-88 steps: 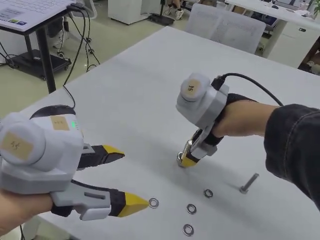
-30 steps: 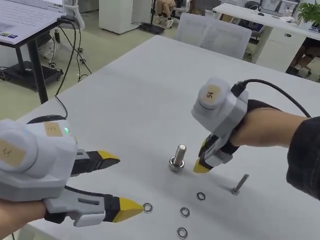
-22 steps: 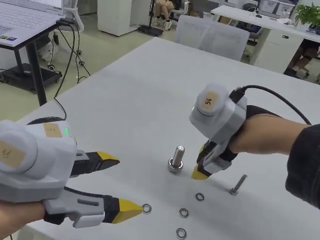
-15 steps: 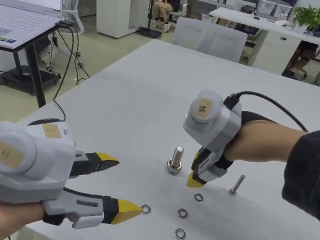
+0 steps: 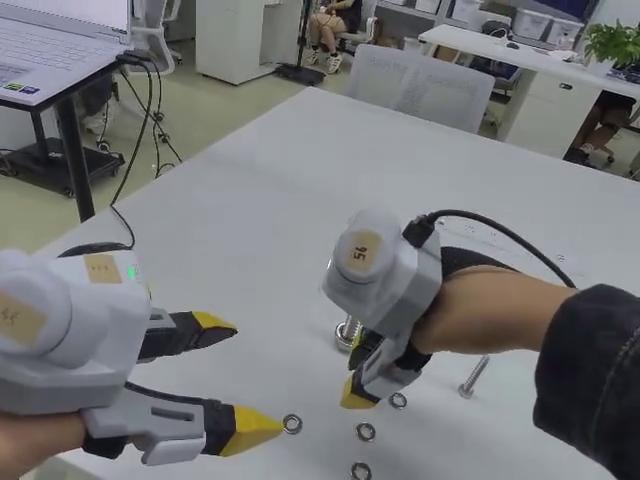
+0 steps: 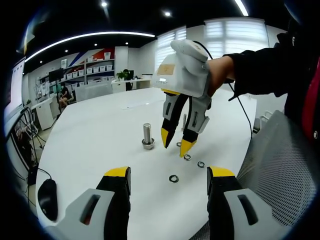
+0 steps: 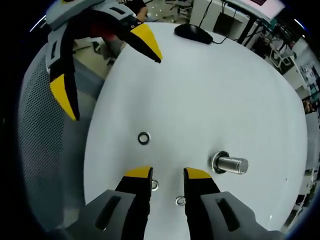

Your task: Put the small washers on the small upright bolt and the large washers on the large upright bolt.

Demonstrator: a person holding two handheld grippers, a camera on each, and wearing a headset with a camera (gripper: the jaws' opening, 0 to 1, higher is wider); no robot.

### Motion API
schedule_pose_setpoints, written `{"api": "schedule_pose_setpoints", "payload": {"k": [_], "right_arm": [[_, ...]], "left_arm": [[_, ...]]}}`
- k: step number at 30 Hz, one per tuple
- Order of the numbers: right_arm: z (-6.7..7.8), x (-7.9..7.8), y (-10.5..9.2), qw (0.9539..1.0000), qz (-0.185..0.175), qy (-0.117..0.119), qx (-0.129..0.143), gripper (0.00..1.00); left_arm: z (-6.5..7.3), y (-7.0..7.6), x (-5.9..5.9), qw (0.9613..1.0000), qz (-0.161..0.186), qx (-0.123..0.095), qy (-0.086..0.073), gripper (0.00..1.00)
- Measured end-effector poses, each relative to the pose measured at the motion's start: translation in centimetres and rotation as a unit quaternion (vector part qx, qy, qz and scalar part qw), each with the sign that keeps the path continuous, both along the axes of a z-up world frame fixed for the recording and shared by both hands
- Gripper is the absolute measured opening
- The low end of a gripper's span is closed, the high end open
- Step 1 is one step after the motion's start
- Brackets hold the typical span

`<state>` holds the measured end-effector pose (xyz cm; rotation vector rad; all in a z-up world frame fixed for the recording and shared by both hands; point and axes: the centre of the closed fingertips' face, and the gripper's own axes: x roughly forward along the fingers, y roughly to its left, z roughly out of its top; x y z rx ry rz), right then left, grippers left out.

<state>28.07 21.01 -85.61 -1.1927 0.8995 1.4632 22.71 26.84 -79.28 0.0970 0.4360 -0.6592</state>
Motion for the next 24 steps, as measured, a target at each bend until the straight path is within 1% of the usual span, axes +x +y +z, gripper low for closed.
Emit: {"api": "schedule_pose_setpoints", "payload": {"k": [8,18,24], "right_arm": [[-0.6,-1.8,1.0,0.9997,0.024,0.007,-0.006,0.26],[-1.5,-3.5,2.0,0.9986,0.05,0.017,-0.01,0.25],[-1.9,-3.9,2.3,0.9981,0.056,0.02,-0.013,0.24]], "left_arm": [[0.0,0.1,-0.4,1.0,0.002,0.001,0.001,0.61],[0.2,0.1,-0.7,1.0,0.005,0.001,0.001,0.6],[0.2,0.2,-0.8,1.0,0.006,0.001,0.001,0.6]]}}
